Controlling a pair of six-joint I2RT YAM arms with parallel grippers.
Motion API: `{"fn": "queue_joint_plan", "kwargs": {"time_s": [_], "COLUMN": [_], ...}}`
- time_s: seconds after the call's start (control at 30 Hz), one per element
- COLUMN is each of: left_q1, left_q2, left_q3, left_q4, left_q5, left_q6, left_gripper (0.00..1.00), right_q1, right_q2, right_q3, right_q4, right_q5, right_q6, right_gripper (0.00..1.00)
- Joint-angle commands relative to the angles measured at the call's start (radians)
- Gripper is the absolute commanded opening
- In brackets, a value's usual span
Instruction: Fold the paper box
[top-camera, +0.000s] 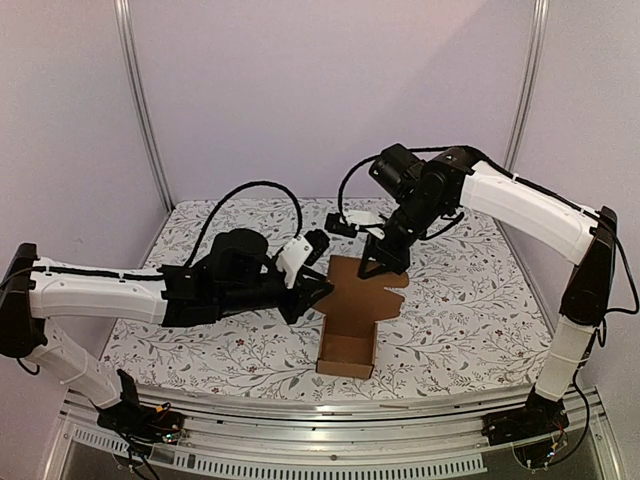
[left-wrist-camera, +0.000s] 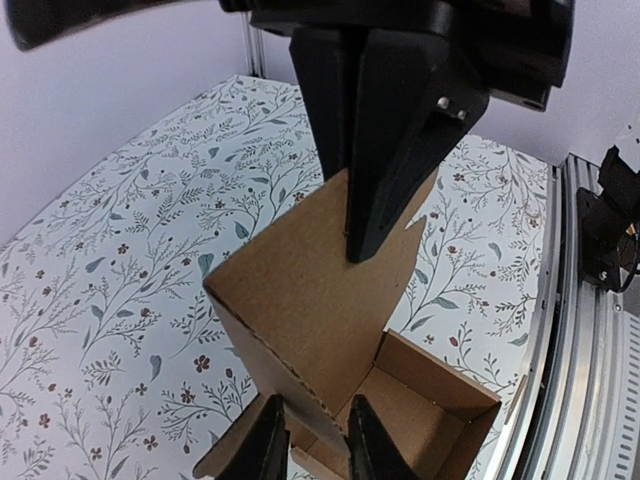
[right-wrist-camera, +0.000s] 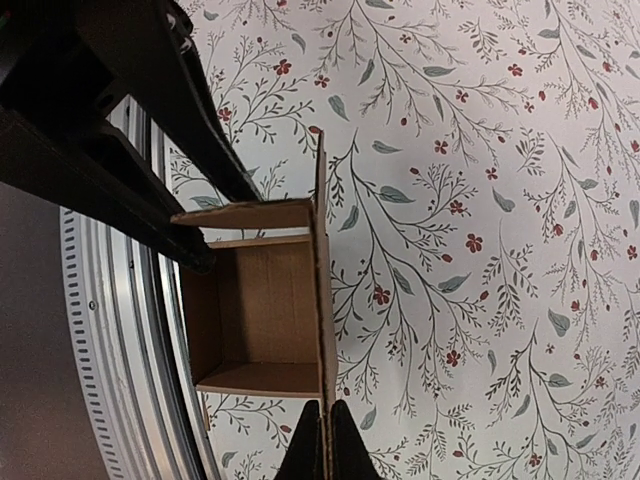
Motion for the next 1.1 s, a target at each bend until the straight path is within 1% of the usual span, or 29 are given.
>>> {"fn": "queue_joint_plan", "kwargs": {"time_s": [0.0, 0.1, 0.2, 0.27, 0.37, 0.43, 0.5, 0.6, 0.73, 0.83, 1.07], "left_q1": [-0.056, -0.063, -0.063, -0.063, -0.063, -0.06, -0.052, -0.039, 0.002, 0.046, 0.052], "left_q2": [0.059, 0.078, 0.041, -0.02, -0.146, -0.232, -0.309, -0.399, -0.452, -0.427, -0.301], "left_q3": [0.052, 0.061, 0.055, 0.039, 0.012, -0.007, -0.03, -0.058, -0.085, -0.096, -0.078], "left_q4": [0.09, 0.1, 0.074, 0.037, -0.085, -0.182, -0.242, -0.3, -0.329, -0.302, -0.162], "left_q5": [0.034, 0.002, -0.006, -0.007, -0.03, -0.024, 0.004, 0.022, 0.014, 0.022, 0.151], "left_q6": [-0.013, -0.004, 0.012, 0.027, 0.044, 0.074, 0.088, 0.101, 0.11, 0.105, 0.085], "left_gripper": [0.23, 0.29, 0.32, 0.38, 0.49, 0.53, 0.55, 0.57, 0.55, 0.52, 0.5], "right_q1": [0.003, 0.003, 0.003, 0.002, 0.001, 0.002, 0.001, 0.002, 0.018, 0.045, 0.087], "right_q2": [0.006, -0.003, -0.019, -0.037, -0.067, -0.083, -0.092, -0.096, -0.092, -0.095, -0.091], "right_q3": [0.027, 0.017, -0.007, -0.037, -0.078, -0.087, -0.085, -0.077, -0.068, -0.066, -0.049], "right_q4": [0.058, 0.057, 0.047, 0.042, 0.035, 0.015, -0.017, -0.068, -0.107, -0.12, -0.113], "right_q5": [-0.026, -0.054, -0.07, -0.068, -0.077, -0.108, -0.147, -0.197, -0.22, -0.221, -0.202], "right_q6": [0.052, 0.044, 0.017, -0.024, -0.074, -0.119, -0.165, -0.23, -0.285, -0.3, -0.287], "right_gripper": [0.0, 0.0, 0.0, 0.0, 0.0, 0.0, 0.0, 0.0, 0.0, 0.0, 0.0]}}
